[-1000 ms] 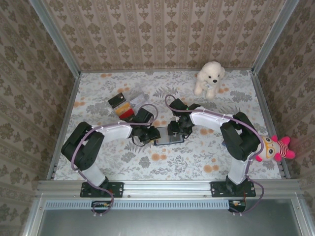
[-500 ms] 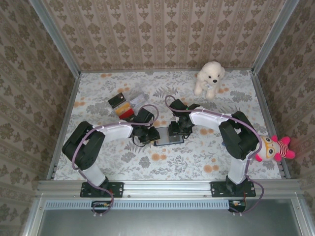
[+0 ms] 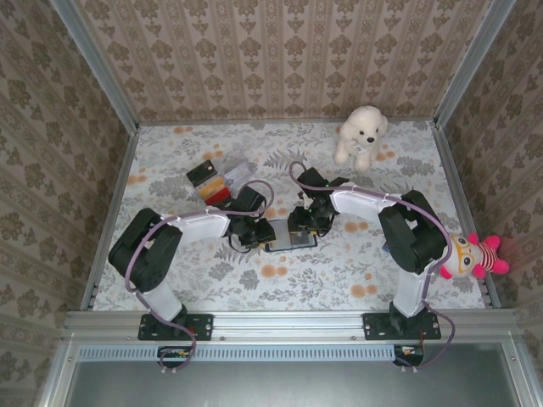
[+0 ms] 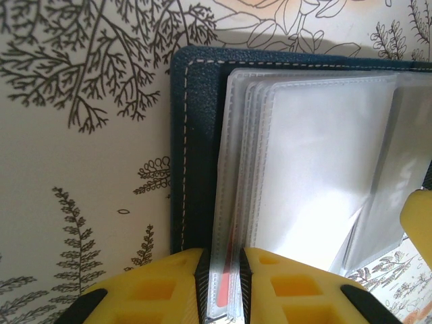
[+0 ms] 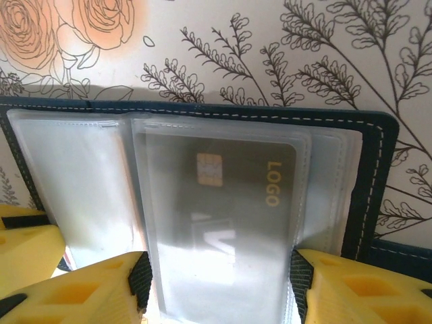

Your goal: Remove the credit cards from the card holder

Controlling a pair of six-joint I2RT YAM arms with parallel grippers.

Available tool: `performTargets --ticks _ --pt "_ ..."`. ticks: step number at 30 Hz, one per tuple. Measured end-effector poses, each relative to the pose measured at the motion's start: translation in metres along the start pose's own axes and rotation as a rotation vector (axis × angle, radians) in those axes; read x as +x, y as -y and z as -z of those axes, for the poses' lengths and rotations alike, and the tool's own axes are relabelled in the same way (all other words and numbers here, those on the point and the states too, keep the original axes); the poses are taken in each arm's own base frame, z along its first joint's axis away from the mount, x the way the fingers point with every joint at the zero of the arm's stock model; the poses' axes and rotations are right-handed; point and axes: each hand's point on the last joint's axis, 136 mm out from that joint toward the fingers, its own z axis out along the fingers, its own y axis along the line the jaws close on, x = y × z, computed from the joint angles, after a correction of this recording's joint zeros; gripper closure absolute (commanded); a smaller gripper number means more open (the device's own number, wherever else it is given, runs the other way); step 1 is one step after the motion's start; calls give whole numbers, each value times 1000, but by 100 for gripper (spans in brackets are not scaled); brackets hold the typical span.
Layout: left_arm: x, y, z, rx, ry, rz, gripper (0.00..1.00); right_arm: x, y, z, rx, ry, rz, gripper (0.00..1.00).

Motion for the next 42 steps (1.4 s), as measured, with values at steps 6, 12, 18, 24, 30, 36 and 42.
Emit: performTargets --ticks 6,12,18,24,30,36,42 --pt "0 0 0 0 0 -1 78 -1 2 0 14 7 -2 39" --pt "0 0 0 -1 1 -1 78 -1 4 -2 14 14 -3 42" --pt "0 0 0 -2 0 -1 77 1 -8 0 -112 10 -21 43" --pt "0 1 0 -3 -1 -2 76 2 -29 14 -222 8 -7 43" --pt "0 1 1 -8 2 -5 76 1 -40 24 -271 20 3 44" --pt "0 1 1 -13 2 -9 76 2 -45 26 -300 10 -5 46" --pt "1 -6 5 -53 5 -11 75 2 -44 25 -294 11 -5 49"
